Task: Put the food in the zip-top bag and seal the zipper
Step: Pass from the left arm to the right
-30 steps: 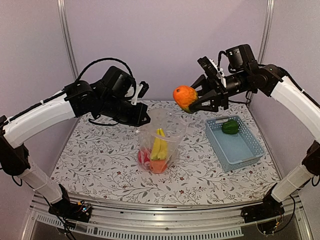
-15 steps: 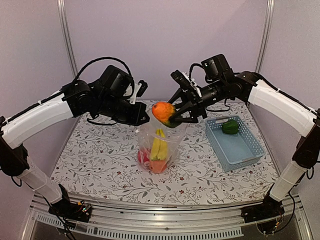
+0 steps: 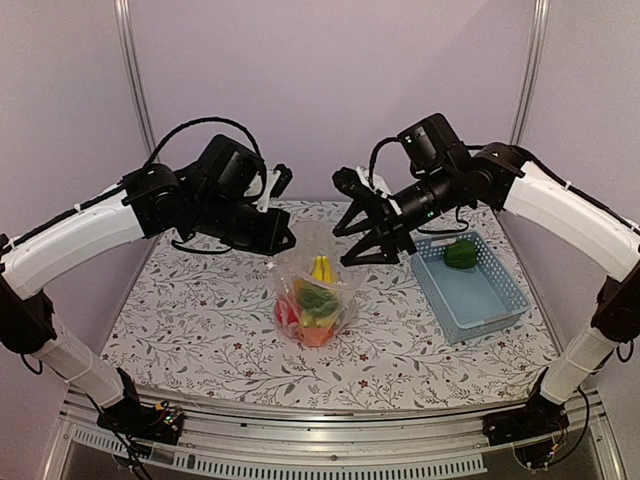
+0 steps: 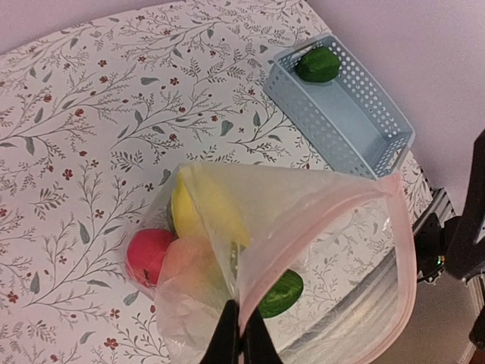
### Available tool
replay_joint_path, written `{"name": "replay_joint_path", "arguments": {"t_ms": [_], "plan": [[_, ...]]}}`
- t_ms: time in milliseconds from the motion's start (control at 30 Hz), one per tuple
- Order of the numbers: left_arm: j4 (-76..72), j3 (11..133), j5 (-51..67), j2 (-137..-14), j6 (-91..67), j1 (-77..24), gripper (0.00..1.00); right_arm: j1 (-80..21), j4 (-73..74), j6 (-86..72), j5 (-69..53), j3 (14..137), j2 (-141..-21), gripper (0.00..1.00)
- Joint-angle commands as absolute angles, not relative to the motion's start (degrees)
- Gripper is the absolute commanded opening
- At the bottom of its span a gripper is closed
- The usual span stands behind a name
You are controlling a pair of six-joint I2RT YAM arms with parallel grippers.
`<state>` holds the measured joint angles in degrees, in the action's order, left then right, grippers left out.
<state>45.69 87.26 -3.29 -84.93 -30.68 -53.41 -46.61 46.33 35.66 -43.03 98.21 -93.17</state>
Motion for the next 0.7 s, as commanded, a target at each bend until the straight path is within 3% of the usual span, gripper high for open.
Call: {"name": "replay_joint_path", "arguments": {"t_ms": [0, 200, 333, 367, 400, 500, 567, 667], "plan": [[45.08, 87.05, -3.84, -83.41, -30.03, -53.68, 0.0, -50.52, 54.52, 44.69, -35.09, 95.85, -91.04, 0.62], [45.94, 87.41, -3.87, -83.14, -29.55, -53.61, 0.0, -53.37, 53.56, 47.13, -27.37, 91.46, -91.27, 0.65], [47.32, 87.75, -3.86, -83.15, -29.38, -53.54, 0.0, -54.86, 53.42, 48.57, -22.65, 91.41, -92.82, 0.62], [47.71, 87.86, -3.87, -83.15, -29.34, -53.55, 0.01, -54.91, 53.0, 48.84, -21.49, 91.52, -93.16, 0.57], [48.17, 88.03, -3.76, -83.14, -29.29, -53.53, 0.07, -54.89, 52.62, 48.94, -20.58, 91.87, -93.36, 0.45], [50.89, 88.33, -3.8, -83.14, -29.28, -53.53, 0.31, -54.87, 53.24, 49.16, -19.56, 94.88, -94.16, 0.16], [53.19, 88.18, -4.05, -83.21, -29.35, -53.53, 0.32, -54.96, 53.95, 49.58, -20.26, 96.74, -94.09, 0.07], [56.64, 88.19, -4.16, -83.51, -28.62, -53.55, 0.28, -55.18, 55.11, 50.75, -20.88, 98.87, -93.0, 0.02]]}}
